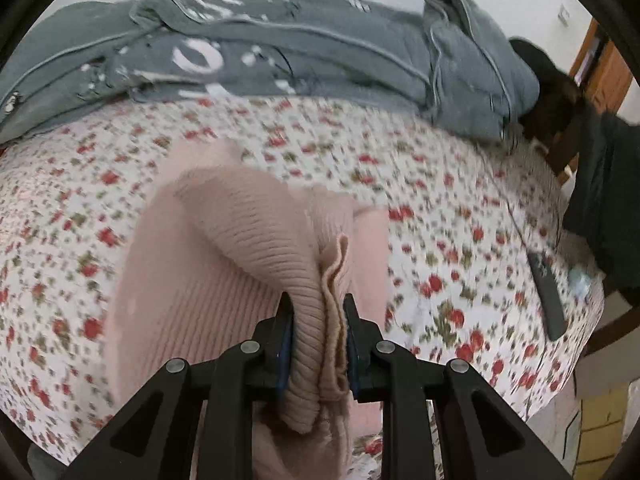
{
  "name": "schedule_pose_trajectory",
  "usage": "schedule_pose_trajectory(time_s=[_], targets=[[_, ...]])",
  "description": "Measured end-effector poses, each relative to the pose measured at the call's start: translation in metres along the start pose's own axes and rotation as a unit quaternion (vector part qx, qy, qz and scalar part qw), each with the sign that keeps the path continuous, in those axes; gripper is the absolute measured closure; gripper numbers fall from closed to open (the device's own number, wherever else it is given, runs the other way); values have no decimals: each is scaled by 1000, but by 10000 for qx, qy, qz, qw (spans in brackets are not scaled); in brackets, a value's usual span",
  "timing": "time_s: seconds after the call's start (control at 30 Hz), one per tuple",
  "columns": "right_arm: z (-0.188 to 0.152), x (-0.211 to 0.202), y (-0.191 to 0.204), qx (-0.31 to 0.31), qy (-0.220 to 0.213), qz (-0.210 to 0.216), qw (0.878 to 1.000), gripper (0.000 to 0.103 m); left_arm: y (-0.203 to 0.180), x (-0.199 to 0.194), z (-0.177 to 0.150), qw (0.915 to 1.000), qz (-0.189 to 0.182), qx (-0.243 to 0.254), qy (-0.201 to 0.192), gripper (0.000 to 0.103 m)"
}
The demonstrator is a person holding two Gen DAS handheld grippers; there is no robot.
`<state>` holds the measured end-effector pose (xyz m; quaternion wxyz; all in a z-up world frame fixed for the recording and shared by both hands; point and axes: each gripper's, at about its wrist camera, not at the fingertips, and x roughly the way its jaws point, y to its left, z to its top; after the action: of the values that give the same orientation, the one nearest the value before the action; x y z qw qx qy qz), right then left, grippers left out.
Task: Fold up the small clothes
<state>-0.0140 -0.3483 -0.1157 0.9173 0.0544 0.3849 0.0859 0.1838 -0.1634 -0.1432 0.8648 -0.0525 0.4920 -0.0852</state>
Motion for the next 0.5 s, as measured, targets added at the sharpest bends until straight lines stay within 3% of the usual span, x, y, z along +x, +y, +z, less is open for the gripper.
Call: schedule_pose_trajectory(time_s=[0.07, 0.13, 0.17, 0.2, 0.33, 0.5], targets=[[-2, 0, -5, 54, 27, -30, 10000, 59, 0, -1, 0, 9998, -200, 42, 19, 77], [1, 0, -7, 55, 24, -33, 10000, 59, 3, -10, 5, 9976, -686, 63, -6, 65], [4, 0, -7, 45, 4, -30, 10000, 59, 6, -15, 7, 9962, -865, 65, -22, 49], [7, 1, -6, 34, -28, -21, 10000, 59, 12, -23, 9, 9947, -1016, 49, -124, 40], [31, 3, 3, 165, -381, 12, 9991, 56, 42, -44, 15, 9951, -836, -39, -526, 40], [71, 24, 22, 355, -469, 609, 9964, 41, 106, -50, 17, 9923, -906, -540, -644, 37]])
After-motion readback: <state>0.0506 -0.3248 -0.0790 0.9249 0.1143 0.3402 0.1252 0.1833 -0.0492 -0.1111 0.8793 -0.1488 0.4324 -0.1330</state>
